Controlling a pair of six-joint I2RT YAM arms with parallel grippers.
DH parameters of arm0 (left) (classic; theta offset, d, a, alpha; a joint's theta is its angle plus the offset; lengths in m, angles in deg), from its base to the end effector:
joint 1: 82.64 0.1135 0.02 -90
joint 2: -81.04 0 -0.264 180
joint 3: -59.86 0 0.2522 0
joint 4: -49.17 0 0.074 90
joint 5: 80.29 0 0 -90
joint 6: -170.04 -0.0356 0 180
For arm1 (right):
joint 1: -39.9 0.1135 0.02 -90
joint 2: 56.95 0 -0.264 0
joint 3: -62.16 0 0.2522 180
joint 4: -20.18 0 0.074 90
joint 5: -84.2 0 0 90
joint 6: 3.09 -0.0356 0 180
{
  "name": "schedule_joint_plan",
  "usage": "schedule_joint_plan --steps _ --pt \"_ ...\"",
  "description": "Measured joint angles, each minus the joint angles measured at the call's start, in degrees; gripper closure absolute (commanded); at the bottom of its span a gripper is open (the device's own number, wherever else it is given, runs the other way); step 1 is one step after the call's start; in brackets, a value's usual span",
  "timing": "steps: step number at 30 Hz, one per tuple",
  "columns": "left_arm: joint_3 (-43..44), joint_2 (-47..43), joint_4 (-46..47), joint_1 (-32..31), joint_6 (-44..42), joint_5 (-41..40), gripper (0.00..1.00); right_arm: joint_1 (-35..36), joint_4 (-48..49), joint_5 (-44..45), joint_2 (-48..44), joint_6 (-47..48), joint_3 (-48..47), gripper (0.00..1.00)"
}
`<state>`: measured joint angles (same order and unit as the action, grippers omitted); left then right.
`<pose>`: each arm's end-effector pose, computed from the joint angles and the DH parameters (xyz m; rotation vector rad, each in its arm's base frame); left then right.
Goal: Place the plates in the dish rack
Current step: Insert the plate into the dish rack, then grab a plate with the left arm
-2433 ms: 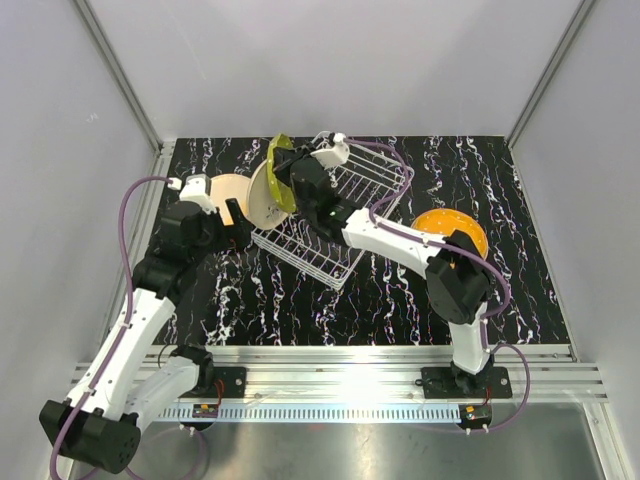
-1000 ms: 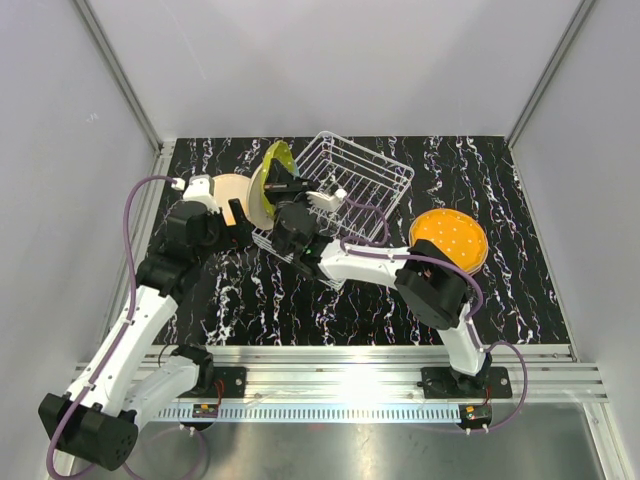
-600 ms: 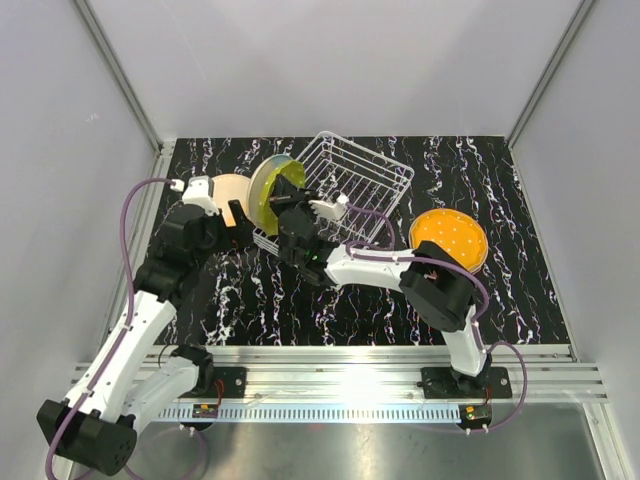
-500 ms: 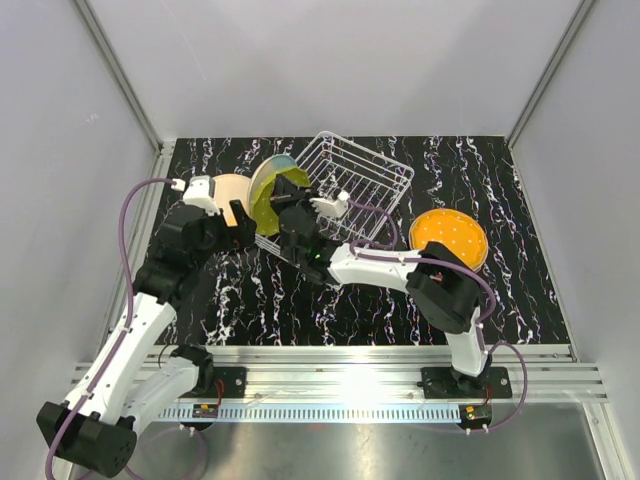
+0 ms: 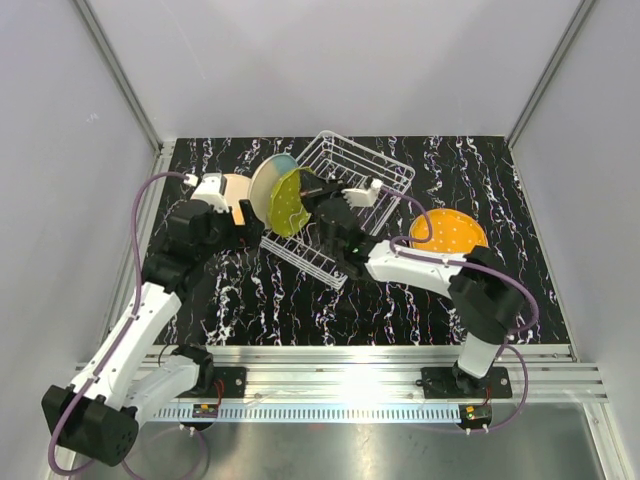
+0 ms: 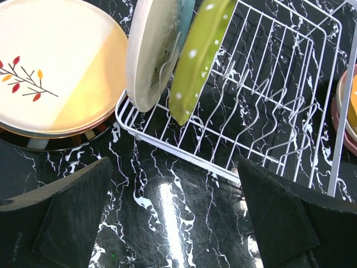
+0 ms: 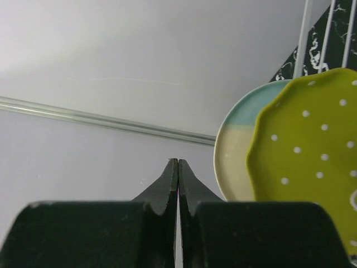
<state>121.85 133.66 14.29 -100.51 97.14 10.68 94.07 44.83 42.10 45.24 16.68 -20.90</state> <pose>0.1973 -0.0642 0.3171 0.0246 2.0393 -0.4030 0.2623 0.3181 0.2983 0.9049 1.3367 1.1122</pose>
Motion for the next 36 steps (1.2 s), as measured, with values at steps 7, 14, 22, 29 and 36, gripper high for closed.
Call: schedule_joint_plan --steps 7,14,22,29,36 --pt "2.2 2.5 -0.2 0.0 -0.9 -0.2 0.02 -6.0 -2.5 -11.2 -10.5 3.0 10.0 0.86" --pt "5.7 4.6 -0.7 -1.5 -1.7 0.1 0.04 -8.3 -10.8 -20.7 -24.3 16.1 12.0 0.62" --pt "14.3 14.6 -1.4 -8.4 -6.7 -2.7 0.13 -8.7 -21.7 -26.9 -41.1 28.7 20.2 0.57" --pt "18.1 24.6 -2.4 -8.4 -11.1 -7.3 0.14 -8.8 -29.7 -29.2 -57.6 33.3 31.4 0.55" --pt "20.4 30.1 -1.4 -8.3 -12.7 -9.2 0.18 -8.9 -34.9 -29.1 -69.4 36.3 35.8 0.51"
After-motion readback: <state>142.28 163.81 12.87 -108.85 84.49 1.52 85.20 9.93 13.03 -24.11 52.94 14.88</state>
